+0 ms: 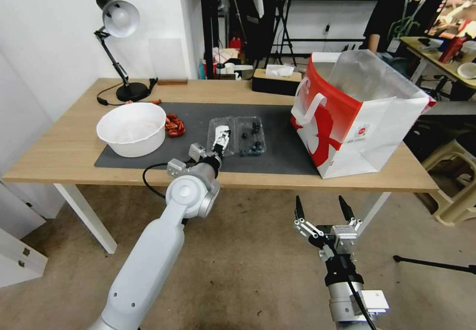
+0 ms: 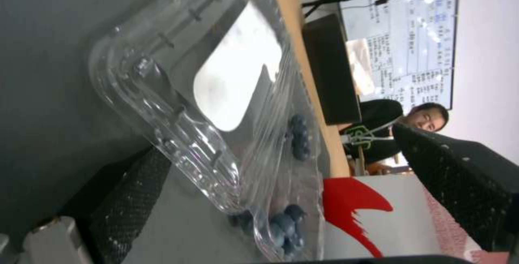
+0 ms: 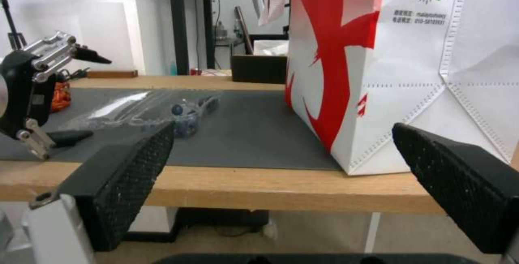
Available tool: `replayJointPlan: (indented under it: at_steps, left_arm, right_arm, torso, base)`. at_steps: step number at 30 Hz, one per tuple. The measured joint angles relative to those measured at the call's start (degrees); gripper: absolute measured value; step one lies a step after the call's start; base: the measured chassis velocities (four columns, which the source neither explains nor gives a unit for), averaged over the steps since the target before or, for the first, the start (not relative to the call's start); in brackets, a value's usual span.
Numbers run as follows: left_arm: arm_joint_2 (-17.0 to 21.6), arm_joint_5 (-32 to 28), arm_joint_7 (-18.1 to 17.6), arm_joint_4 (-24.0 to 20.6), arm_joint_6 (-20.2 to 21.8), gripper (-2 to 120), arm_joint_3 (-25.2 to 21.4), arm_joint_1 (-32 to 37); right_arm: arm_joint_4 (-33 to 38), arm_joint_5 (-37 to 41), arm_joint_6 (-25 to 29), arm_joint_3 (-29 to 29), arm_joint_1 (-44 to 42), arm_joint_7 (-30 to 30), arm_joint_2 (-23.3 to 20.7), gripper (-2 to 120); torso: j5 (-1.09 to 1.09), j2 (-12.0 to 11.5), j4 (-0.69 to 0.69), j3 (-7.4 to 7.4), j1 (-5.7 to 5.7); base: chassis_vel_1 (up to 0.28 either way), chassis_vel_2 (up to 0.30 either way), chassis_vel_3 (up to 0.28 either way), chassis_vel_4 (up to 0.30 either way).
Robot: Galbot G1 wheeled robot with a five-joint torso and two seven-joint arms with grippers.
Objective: Close the takeout container lid, then place the container into the takeout bag.
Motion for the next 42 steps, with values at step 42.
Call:
replayJointPlan:
  at_steps: [42]
  left_arm:
    - [5.17, 9.09, 15.19, -0.19, -4.97, 98, 11.93, -7.25]
  right_arm:
    - [-1.07, -0.95, 1.08, 0.44, -0.52, -0.18, 0.87, 100]
  torso:
    - [0.01, 0.01, -0.01, 0.00, 0.00]
  base:
    - [0.000, 0.000, 0.000, 0.000]
